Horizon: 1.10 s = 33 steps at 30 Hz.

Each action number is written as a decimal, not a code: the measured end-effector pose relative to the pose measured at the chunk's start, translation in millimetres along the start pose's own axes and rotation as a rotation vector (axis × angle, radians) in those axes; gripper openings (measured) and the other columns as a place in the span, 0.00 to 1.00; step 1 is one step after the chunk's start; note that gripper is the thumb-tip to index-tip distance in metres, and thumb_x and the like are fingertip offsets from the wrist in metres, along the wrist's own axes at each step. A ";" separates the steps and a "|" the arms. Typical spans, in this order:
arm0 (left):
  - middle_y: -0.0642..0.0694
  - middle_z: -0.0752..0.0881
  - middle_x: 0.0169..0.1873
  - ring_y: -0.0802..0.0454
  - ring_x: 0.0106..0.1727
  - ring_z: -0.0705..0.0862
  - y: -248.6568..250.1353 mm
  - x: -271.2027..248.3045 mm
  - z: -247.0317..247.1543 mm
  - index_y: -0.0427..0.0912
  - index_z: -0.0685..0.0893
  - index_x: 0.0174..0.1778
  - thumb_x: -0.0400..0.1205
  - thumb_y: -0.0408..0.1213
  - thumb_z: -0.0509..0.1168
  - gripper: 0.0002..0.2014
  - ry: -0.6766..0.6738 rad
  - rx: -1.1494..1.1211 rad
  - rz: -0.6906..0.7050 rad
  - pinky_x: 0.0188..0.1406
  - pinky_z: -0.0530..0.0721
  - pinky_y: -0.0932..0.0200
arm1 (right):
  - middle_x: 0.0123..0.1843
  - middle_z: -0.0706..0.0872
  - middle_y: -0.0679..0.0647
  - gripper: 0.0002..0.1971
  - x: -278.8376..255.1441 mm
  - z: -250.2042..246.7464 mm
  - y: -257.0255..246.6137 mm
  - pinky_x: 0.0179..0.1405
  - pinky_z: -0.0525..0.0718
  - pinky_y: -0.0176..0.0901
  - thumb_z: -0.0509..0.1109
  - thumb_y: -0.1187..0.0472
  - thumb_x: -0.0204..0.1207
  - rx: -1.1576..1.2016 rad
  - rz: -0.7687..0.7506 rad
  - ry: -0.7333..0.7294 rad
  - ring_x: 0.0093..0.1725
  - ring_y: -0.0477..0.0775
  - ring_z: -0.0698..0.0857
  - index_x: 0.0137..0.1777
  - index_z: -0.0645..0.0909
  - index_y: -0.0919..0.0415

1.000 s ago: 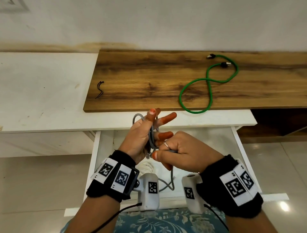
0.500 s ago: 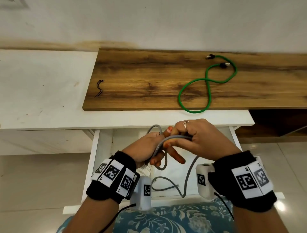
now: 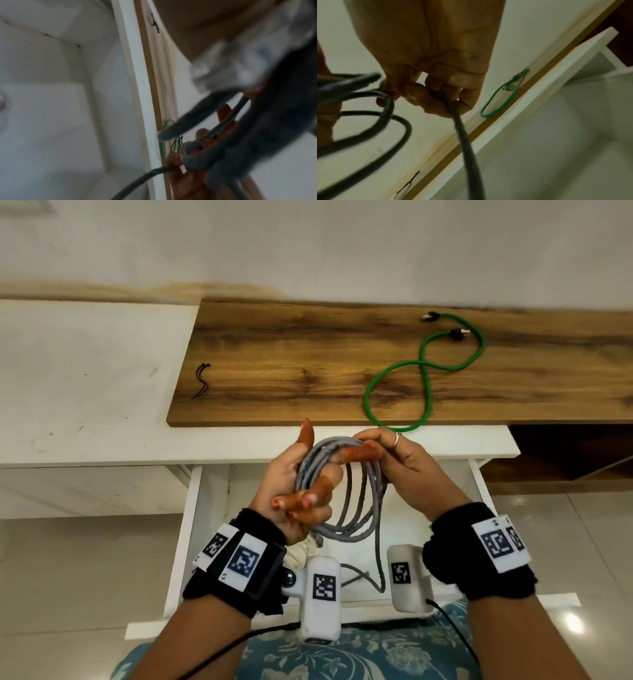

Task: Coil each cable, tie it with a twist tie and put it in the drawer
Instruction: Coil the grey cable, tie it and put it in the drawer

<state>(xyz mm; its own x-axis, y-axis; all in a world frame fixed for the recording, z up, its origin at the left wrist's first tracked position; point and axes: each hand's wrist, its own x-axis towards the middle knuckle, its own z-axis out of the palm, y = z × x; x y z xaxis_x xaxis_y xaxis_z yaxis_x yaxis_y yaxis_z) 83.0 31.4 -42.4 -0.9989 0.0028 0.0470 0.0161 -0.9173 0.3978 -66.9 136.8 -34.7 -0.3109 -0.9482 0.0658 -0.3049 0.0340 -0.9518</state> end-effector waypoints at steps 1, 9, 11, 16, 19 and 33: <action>0.45 0.88 0.28 0.61 0.14 0.76 1.1 0.4 0.1 0.32 0.79 0.66 0.85 0.59 0.45 0.34 -0.003 -0.036 0.047 0.12 0.67 0.72 | 0.33 0.78 0.49 0.12 -0.2 0.7 2.3 0.31 0.77 0.36 0.59 0.55 0.82 0.047 0.034 0.012 0.31 0.45 0.75 0.52 0.82 0.38; 0.46 0.87 0.26 0.60 0.11 0.77 13.7 -7.6 0.1 0.27 0.74 0.71 0.82 0.56 0.54 0.34 0.229 -0.107 0.320 0.09 0.64 0.71 | 0.30 0.74 0.48 0.15 -4.5 16.8 7.8 0.31 0.81 0.38 0.55 0.57 0.86 0.256 0.391 -0.090 0.28 0.44 0.73 0.63 0.75 0.36; 0.44 0.88 0.29 0.58 0.13 0.78 20.8 -11.9 -4.2 0.27 0.72 0.72 0.84 0.56 0.53 0.34 0.213 -0.167 0.404 0.10 0.67 0.70 | 0.30 0.75 0.49 0.17 -7.4 24.2 13.9 0.28 0.78 0.37 0.54 0.59 0.87 0.161 0.414 -0.172 0.27 0.46 0.72 0.69 0.70 0.37; 0.39 0.90 0.35 0.53 0.15 0.81 40.7 -22.3 -11.9 0.25 0.69 0.73 0.85 0.57 0.50 0.36 0.198 -0.244 0.567 0.13 0.71 0.65 | 0.32 0.77 0.44 0.23 -8.6 35.7 17.2 0.31 0.71 0.28 0.52 0.57 0.87 -0.375 0.313 -0.388 0.28 0.40 0.73 0.80 0.58 0.41; 0.51 0.88 0.28 0.61 0.08 0.71 41.9 -24.1 -8.9 0.32 0.74 0.70 0.85 0.59 0.45 0.33 0.447 -0.072 0.661 0.07 0.62 0.74 | 0.38 0.74 0.43 0.26 -10.2 46.0 5.8 0.45 0.71 0.32 0.52 0.59 0.87 -0.517 0.247 -0.475 0.40 0.39 0.80 0.82 0.55 0.43; 0.42 0.91 0.33 0.61 0.11 0.67 24.8 -1.6 8.5 0.44 0.79 0.62 0.82 0.57 0.55 0.23 0.868 0.562 0.303 0.11 0.66 0.70 | 0.36 0.82 0.47 0.06 -25.2 38.4 -34.6 0.20 0.73 0.43 0.71 0.55 0.75 -1.045 -0.455 -0.046 0.33 0.54 0.82 0.51 0.86 0.48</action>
<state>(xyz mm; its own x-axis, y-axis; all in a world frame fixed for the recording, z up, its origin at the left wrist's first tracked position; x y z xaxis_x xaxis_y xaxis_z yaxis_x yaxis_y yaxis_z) 85.4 12.1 -24.8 -0.6362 -0.6804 -0.3638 0.0656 -0.5175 0.8532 -13.9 147.5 -14.9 0.0469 -0.9498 0.3094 -0.9880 -0.0898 -0.1258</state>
